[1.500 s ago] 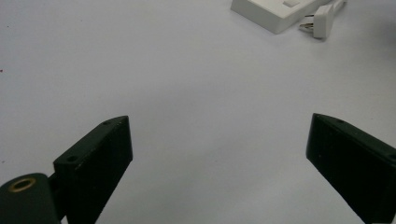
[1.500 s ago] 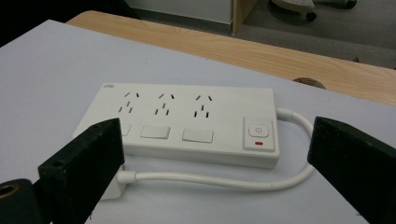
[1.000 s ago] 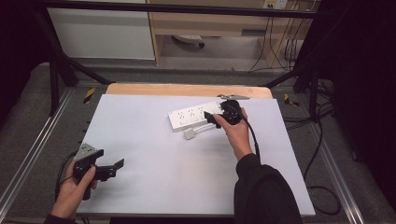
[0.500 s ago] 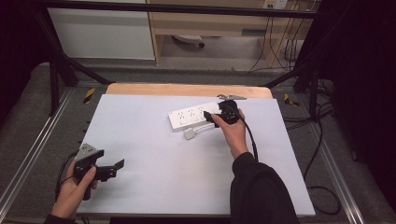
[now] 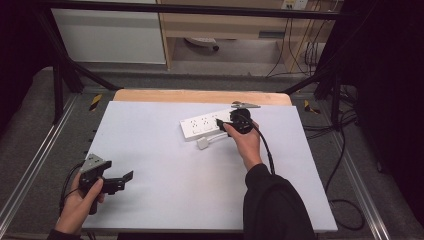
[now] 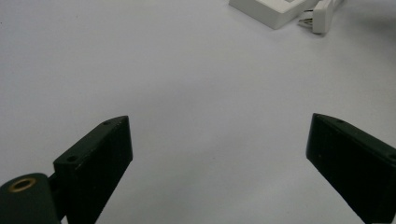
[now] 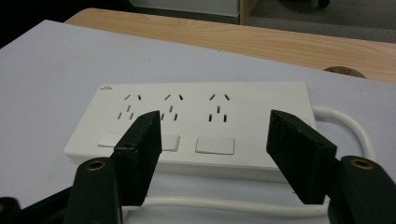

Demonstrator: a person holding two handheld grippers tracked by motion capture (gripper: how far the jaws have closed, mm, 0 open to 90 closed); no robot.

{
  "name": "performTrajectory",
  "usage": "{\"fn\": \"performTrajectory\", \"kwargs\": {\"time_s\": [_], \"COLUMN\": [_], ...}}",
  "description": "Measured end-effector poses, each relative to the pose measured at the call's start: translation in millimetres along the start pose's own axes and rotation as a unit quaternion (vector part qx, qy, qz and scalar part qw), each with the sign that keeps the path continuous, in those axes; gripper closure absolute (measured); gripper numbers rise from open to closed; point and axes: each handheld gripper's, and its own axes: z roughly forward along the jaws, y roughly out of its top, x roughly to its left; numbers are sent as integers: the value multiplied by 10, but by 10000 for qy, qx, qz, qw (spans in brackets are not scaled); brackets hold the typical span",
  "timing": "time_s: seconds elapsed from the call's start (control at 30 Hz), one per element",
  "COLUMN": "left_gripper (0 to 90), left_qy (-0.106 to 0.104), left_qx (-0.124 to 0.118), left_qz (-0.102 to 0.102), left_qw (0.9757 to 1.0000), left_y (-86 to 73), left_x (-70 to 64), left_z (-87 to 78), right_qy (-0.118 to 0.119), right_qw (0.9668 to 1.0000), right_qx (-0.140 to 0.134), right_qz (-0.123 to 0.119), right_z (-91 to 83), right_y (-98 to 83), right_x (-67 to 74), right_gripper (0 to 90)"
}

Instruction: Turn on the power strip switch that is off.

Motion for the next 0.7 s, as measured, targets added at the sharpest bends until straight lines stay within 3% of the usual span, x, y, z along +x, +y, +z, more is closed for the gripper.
{"fn": "performTrajectory", "kwargs": {"time_s": [0.13, 0.37, 0.7], "left_gripper": [72, 72, 72], "left_qy": [3, 9, 33], "left_qx": [2, 3, 39], "left_qz": [-1, -5, -4], "left_qw": [10000, 10000, 10000], "left_y": [0, -2, -6], "left_x": [1, 2, 9], "left_z": [0, 0, 6], "right_qy": [104, 153, 315], "right_qw": [9999, 9998, 9994], "right_qx": [-73, -122, -141], "right_qz": [0, -8, 20], "right_z": [36, 76, 146], "right_y": [-13, -36, -74], "right_x": [36, 65, 88], "right_gripper": [469, 548, 611]}}
